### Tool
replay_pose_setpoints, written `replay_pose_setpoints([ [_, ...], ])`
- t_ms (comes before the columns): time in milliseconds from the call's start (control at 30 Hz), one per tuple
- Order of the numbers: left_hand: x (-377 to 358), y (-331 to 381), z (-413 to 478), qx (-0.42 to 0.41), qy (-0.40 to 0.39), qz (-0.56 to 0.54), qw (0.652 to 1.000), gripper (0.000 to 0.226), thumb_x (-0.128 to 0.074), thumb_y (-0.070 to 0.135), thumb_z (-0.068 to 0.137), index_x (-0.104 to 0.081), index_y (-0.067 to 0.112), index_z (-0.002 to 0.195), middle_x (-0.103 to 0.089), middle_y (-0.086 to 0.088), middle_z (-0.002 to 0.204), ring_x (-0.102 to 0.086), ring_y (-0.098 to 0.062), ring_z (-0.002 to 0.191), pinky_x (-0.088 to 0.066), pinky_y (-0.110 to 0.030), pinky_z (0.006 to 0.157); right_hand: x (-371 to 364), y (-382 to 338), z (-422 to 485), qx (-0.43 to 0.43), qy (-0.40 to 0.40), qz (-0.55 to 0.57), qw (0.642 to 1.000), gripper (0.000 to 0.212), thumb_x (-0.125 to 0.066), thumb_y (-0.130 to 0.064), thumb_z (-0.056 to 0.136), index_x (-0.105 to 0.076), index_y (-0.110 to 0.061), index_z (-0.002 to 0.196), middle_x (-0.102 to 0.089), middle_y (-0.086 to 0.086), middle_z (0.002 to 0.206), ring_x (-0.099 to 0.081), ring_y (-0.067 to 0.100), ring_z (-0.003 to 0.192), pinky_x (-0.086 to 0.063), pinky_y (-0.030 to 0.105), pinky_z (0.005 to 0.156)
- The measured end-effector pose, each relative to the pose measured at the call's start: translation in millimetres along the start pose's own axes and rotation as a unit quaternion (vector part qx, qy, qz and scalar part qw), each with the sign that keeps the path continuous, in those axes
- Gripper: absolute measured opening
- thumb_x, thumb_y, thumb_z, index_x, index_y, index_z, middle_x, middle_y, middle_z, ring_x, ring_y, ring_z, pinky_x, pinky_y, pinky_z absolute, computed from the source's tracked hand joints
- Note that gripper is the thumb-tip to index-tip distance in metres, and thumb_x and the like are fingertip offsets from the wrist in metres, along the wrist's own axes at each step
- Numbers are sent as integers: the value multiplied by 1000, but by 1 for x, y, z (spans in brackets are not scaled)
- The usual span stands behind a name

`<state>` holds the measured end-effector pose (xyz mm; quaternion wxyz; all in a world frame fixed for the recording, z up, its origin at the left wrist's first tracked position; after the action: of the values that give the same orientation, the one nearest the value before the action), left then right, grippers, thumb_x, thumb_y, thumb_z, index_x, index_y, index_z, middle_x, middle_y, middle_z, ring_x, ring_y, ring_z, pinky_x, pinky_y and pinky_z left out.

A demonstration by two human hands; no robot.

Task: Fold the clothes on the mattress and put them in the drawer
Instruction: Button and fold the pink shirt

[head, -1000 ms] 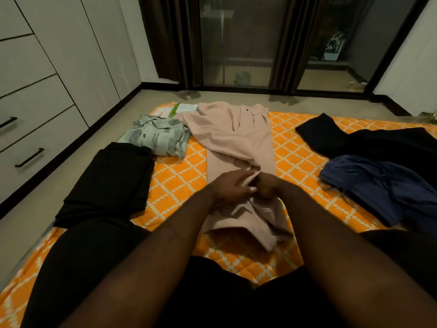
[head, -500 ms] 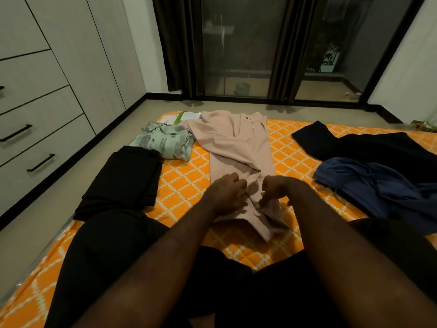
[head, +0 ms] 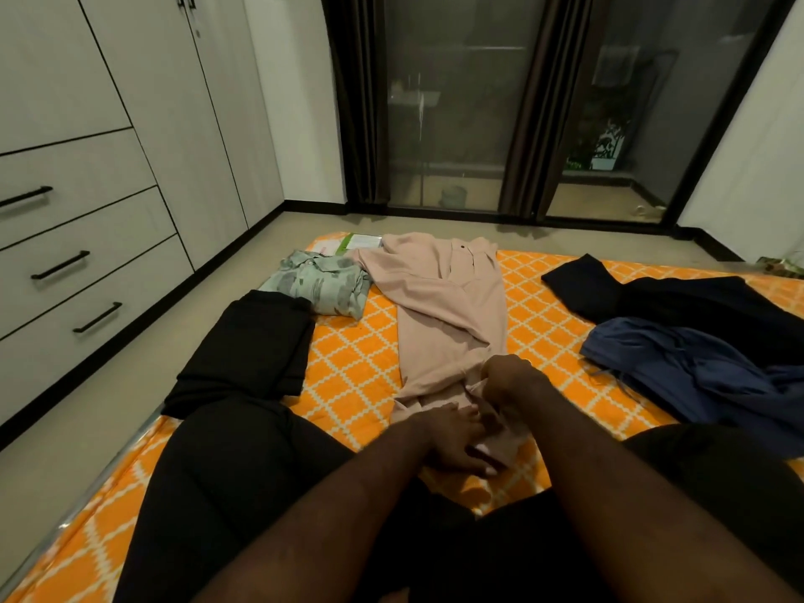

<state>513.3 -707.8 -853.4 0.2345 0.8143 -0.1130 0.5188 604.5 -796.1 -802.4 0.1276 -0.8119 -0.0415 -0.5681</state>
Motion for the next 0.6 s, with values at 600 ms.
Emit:
replay_pose_setpoints([
  [600,77,-62,-39,201,384,-24,901,53,-54,64,83,-65,18,106,-62,-10,101,-59,-34,96,-47,-40,75,31,-2,27,7,43,170,985,23,-68,-19,91,-76,1,98,-71,15,90,-66,28,76,-55,36,67],
])
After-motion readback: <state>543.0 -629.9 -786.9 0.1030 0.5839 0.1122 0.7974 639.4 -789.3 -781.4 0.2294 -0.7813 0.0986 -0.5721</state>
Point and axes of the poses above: each hand's wrist, its own z-axis towards the middle knuckle, its own x-axis out of the back of the hand, y = z × x, the point moved 6 cm from there along z, towards the middle knuckle
